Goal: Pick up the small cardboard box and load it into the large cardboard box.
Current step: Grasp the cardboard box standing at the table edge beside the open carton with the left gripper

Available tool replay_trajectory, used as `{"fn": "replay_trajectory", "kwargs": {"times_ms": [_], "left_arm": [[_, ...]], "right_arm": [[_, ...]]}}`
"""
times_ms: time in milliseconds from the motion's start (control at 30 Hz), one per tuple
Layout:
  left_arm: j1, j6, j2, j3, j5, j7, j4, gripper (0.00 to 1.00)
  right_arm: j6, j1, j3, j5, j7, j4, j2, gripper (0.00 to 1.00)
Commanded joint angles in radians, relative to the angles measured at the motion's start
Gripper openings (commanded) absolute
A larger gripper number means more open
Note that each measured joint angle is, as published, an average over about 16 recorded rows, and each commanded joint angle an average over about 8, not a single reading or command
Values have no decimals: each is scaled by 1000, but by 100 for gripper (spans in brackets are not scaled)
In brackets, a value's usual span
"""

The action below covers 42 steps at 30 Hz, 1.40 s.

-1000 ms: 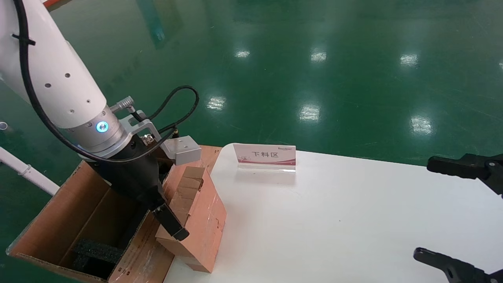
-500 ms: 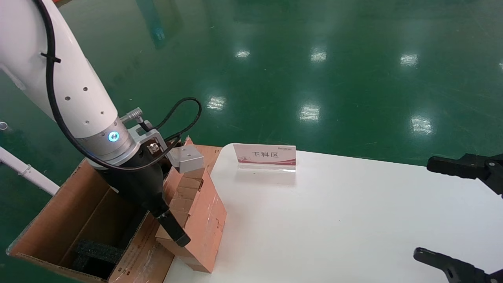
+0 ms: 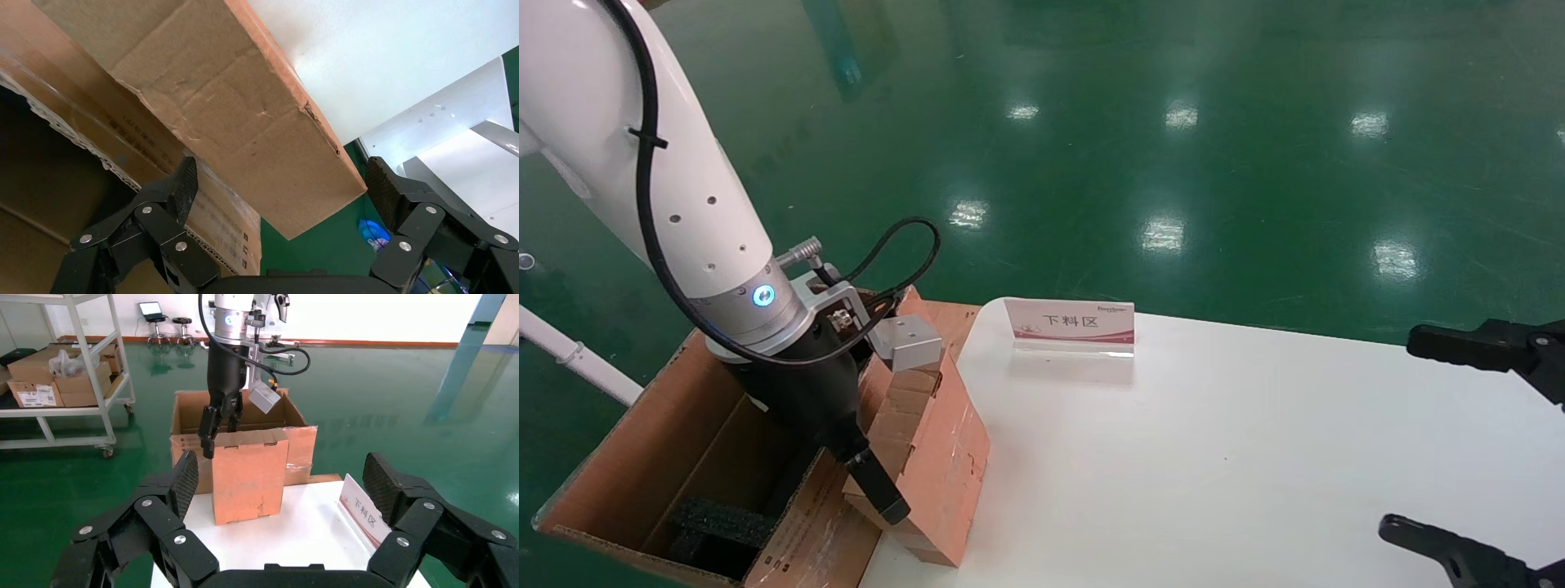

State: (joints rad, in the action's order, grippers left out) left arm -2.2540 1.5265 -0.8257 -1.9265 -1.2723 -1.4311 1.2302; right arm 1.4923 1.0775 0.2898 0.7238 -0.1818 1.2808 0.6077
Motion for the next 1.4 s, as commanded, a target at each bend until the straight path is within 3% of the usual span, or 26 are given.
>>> {"fn": "replay_trajectory", "kwargs": {"times_ms": [33, 1400], "left_arm": [[3, 0, -1, -3, -1, -4, 0, 100], [43, -30, -36, -21, -9, -17, -72, 100]], "right_arm": [[0, 0, 0, 0, 0, 0, 0, 100], [-1, 0, 3, -2, 1, 0, -1, 100]]}}
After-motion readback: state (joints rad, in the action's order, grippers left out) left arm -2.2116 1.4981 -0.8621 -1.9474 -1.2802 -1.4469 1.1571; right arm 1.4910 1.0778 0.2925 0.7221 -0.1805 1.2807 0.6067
